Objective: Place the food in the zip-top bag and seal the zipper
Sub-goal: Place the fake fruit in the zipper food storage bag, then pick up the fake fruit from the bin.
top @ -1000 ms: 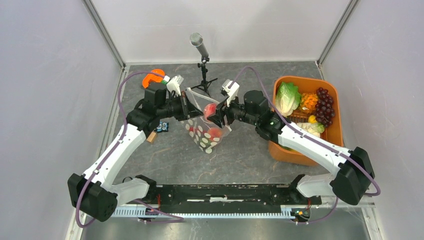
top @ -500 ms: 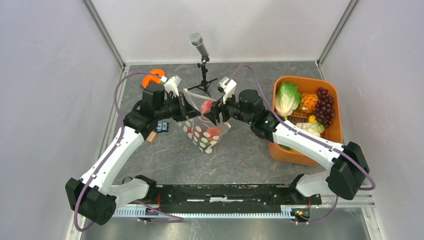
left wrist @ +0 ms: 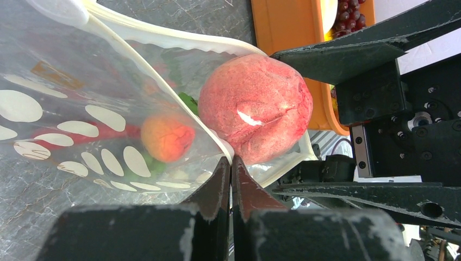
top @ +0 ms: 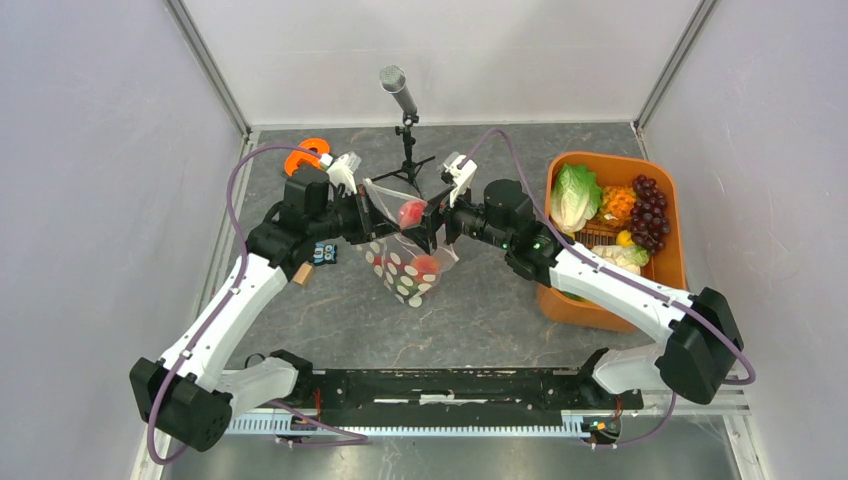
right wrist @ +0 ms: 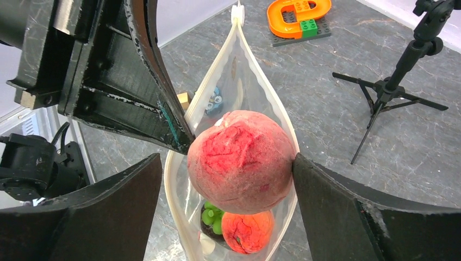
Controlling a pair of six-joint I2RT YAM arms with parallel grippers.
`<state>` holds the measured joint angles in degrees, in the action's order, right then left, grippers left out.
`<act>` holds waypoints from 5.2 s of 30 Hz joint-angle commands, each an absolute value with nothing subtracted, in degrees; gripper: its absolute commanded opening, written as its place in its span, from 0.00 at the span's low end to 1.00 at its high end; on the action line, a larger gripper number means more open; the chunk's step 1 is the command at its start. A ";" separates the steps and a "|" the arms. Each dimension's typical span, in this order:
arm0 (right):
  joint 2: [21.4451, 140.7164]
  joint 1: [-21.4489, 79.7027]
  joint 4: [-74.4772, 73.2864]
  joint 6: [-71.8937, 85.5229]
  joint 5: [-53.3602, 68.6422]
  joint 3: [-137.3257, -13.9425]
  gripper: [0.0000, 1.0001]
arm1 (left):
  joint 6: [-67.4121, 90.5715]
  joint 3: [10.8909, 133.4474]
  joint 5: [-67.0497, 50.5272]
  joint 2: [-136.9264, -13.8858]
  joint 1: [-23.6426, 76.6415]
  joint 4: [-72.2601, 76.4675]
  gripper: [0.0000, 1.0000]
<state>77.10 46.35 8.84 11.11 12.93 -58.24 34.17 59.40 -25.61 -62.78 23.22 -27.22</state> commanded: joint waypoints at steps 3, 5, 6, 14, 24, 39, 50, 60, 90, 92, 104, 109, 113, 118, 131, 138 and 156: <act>75.52 46.32 11.84 11.99 15.29 -57.80 0.94 | 31.93 60.12 -25.40 -61.86 23.32 -25.41 0.02; 75.19 46.31 10.87 12.22 12.91 -57.94 0.95 | 31.94 60.12 -25.16 -61.72 23.30 -25.42 0.02; 74.81 46.27 10.74 12.23 11.50 -57.79 0.95 | 31.85 60.19 -24.94 -61.63 23.29 -25.63 0.02; 75.93 45.69 6.83 12.01 7.65 -58.57 0.81 | 31.49 60.61 -23.92 -61.26 23.32 -26.63 0.02; 70.06 44.96 15.07 14.47 9.05 -53.84 0.88 | 31.30 59.87 -22.69 -60.62 23.35 -26.72 0.02; 53.84 42.25 7.93 11.99 -20.13 -46.85 0.87 | 32.00 59.83 -23.47 -61.41 23.29 -25.73 0.02; 49.84 21.77 -15.55 14.20 -22.41 -46.24 0.65 | 31.98 59.76 -23.80 -62.02 23.32 -25.22 0.02; 51.50 3.51 -17.23 14.73 -3.02 -40.87 0.63 | 31.94 59.60 -24.96 -63.21 23.33 -24.53 0.02; 67.78 1.58 17.92 14.67 1.84 -23.65 0.84 | 31.58 59.17 -25.31 -64.05 23.29 -25.05 0.02; 67.86 1.18 18.44 15.07 2.14 -23.12 0.72 | 31.56 59.00 -25.31 -63.91 23.30 -25.09 0.02; 57.68 0.35 8.00 12.28 2.13 -27.11 0.33 | 31.46 58.97 -25.60 -64.03 23.34 -25.13 0.02; 55.55 -1.32 0.20 10.04 0.35 -29.70 0.34 | 31.84 58.73 -25.85 -63.68 23.34 -25.03 0.02; 52.96 -1.50 -3.48 9.62 -2.01 -29.84 0.35 | 32.30 58.38 -25.84 -63.10 23.32 -24.96 0.02; 49.67 -1.76 -4.49 10.11 -2.86 -30.17 0.35 | 32.34 58.23 -26.09 -62.99 23.30 -24.96 0.02; 44.26 -1.94 -8.45 10.99 -0.67 -35.85 0.36 | 32.61 57.84 -26.80 -63.21 23.34 -24.17 0.02; 42.48 -2.03 -9.96 14.04 2.92 -38.86 0.37 | 32.53 57.83 -26.86 -63.02 23.37 -24.17 0.02; 36.03 -2.02 -12.11 13.73 -2.54 -41.51 0.38 | 32.51 57.88 -27.05 -63.88 23.31 -23.64 0.02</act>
<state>35.51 -1.78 -13.87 12.84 -2.22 -41.19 33.56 57.67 -25.67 -64.34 23.22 -25.89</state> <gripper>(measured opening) 0.659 0.038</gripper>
